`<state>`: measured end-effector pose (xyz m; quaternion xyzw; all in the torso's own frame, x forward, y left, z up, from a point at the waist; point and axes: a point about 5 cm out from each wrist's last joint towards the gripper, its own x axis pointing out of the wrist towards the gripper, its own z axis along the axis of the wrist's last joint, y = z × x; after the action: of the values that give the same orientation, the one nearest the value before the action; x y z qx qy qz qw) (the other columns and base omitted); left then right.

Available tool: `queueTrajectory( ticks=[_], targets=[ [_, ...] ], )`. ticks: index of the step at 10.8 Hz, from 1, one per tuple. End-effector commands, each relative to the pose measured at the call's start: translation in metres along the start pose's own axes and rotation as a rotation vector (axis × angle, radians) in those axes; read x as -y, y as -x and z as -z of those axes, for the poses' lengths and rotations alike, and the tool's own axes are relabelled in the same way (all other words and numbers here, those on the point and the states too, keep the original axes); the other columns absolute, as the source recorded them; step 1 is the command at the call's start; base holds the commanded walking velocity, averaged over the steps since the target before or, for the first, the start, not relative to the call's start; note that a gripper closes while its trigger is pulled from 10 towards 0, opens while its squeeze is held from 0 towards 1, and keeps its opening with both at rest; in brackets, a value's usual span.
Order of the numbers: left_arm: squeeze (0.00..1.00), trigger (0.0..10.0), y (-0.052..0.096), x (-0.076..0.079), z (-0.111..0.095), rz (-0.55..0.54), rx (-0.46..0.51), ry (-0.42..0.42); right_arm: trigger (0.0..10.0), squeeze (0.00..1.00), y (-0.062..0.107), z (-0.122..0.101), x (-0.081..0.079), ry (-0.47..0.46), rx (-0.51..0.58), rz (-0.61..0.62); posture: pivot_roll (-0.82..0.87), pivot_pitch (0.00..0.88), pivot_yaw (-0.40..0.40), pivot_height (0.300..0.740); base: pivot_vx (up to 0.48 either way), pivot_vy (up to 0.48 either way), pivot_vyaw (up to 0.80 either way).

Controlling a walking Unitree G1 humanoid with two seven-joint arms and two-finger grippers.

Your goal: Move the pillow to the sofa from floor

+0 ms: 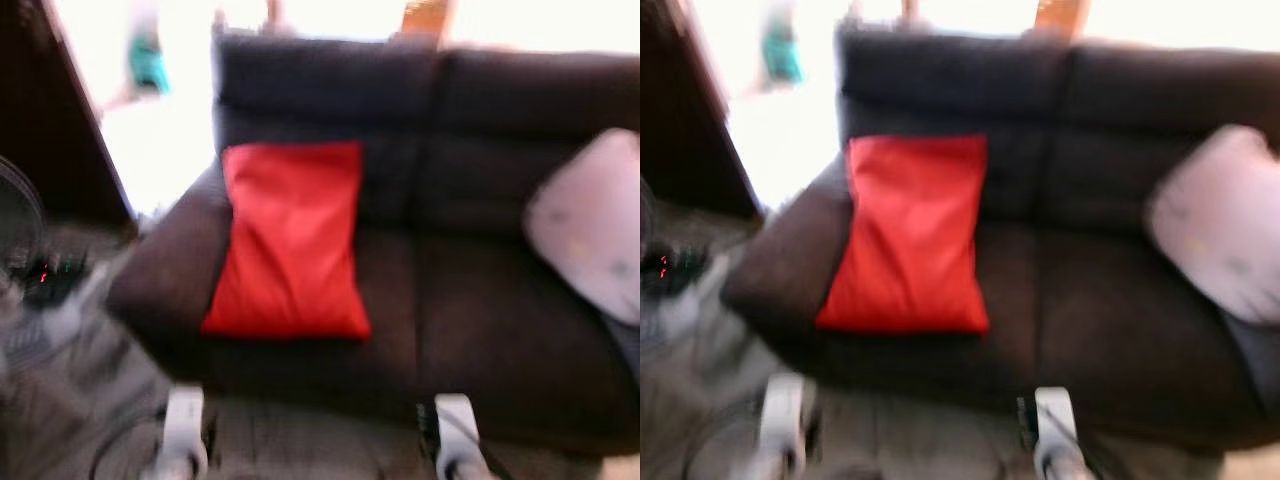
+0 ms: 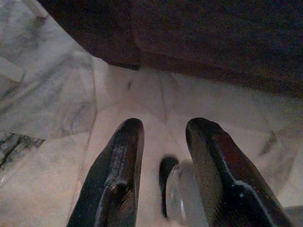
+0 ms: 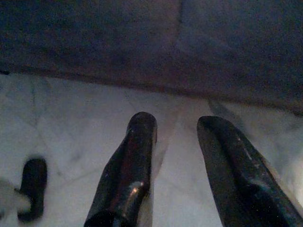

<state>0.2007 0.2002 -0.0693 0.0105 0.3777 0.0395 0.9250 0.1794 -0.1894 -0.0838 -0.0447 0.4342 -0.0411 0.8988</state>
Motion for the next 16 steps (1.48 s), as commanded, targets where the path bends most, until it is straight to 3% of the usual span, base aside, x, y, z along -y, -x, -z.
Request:
queueTrajectory(
  ticks=[1,9,16],
  targets=[
    [0.00,10.0,-0.003,-0.002,-0.009,0.000,0.020,-0.023,10.0,0.00,-0.001,-0.003,-0.003,-0.007,0.003,-0.006,0.07,0.000,-0.075,0.740,-0.247,0.000,0.00],
    [0.00,10.0,-0.001,-0.003,-0.004,0.013,-0.005,-0.062,10.0,0.00,-0.001,-0.002,-0.003,-0.009,-0.003,-0.018,0.07,0.000,-0.073,0.740,0.000,0.000,0.00],
    [0.00,10.0,0.001,-0.001,0.004,0.019,-0.026,-0.076,10.0,0.00,0.000,0.000,-0.004,-0.009,-0.010,-0.023,0.07,0.000,-0.069,0.740,0.000,-0.396,0.00]
  ],
)
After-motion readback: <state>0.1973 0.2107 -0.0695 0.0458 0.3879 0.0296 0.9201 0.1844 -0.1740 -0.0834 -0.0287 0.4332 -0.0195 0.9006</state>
